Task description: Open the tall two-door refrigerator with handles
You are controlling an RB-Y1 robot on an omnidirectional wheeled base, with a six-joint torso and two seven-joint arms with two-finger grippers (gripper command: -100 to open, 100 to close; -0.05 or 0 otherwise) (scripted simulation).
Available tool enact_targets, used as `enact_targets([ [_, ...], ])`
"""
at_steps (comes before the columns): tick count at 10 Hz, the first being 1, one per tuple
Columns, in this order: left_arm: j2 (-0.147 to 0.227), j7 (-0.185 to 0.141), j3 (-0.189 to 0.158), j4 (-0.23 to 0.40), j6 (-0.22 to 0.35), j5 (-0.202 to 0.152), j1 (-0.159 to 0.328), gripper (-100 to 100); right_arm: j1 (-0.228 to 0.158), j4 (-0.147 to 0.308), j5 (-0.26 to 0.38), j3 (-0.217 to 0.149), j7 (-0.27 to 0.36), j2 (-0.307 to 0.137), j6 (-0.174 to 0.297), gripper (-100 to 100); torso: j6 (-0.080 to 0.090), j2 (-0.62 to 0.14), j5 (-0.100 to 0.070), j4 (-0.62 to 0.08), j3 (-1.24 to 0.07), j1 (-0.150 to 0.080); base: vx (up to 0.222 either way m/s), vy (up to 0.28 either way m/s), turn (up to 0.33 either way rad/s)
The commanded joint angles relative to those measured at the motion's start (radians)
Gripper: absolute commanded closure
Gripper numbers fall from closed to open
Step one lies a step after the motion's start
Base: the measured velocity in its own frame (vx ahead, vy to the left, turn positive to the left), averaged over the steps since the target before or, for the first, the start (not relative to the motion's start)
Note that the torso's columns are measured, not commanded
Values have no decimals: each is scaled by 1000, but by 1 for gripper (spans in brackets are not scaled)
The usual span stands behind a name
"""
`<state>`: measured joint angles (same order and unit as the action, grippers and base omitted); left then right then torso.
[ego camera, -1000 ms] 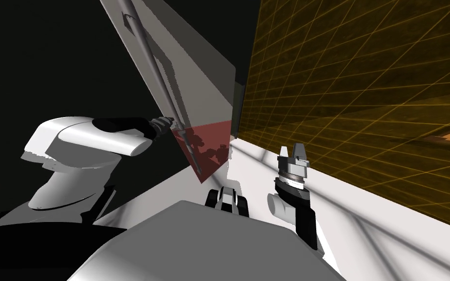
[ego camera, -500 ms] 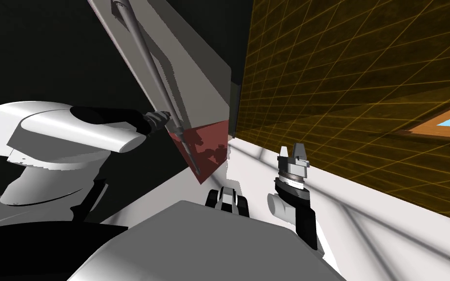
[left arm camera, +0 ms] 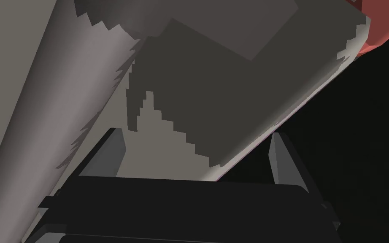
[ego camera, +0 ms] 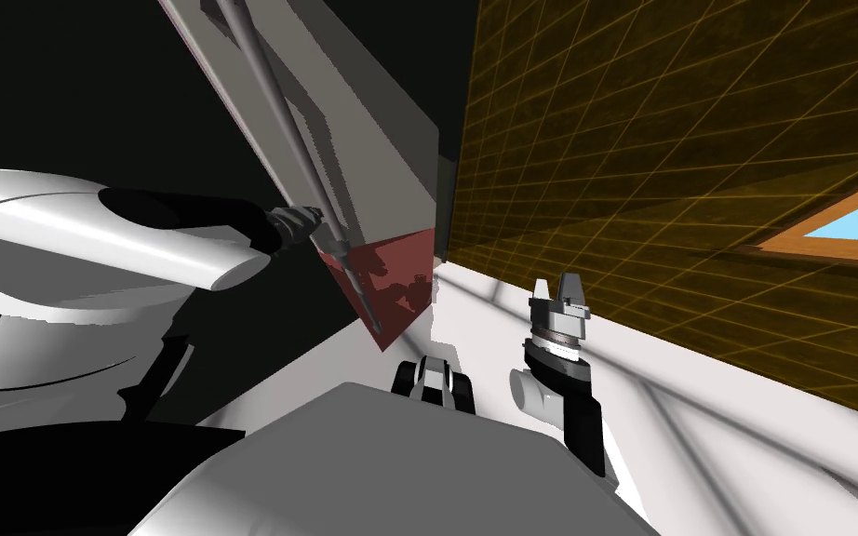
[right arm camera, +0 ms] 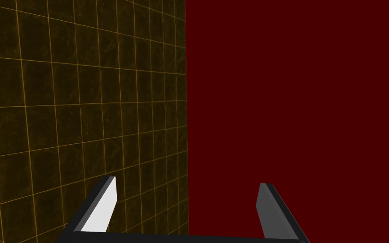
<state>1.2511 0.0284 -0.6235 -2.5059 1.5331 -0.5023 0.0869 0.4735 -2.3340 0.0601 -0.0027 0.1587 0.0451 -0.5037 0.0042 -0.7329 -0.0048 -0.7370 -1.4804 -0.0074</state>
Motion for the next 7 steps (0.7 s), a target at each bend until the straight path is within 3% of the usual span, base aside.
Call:
enact_targets([
  [1, -1, 0, 0, 0, 1, 0, -1, 100, 0, 0, 0, 0, 0, 0, 0, 0, -1, -1, 2, 0, 1, 2, -11, 2, 27],
  [4, 16, -21, -14, 5, 53, 38, -28, 100, 0, 0, 0, 0, 0, 0, 0, 0, -1, 0, 1, 1, 1, -7, 30, -260, 112],
  [7, 27, -35, -24, 8, 85, 63, -45, 100, 0, 0, 0, 0, 0, 0, 0, 0, 6, 4, -1, 1, -4, 3, 12, -291, 72],
])
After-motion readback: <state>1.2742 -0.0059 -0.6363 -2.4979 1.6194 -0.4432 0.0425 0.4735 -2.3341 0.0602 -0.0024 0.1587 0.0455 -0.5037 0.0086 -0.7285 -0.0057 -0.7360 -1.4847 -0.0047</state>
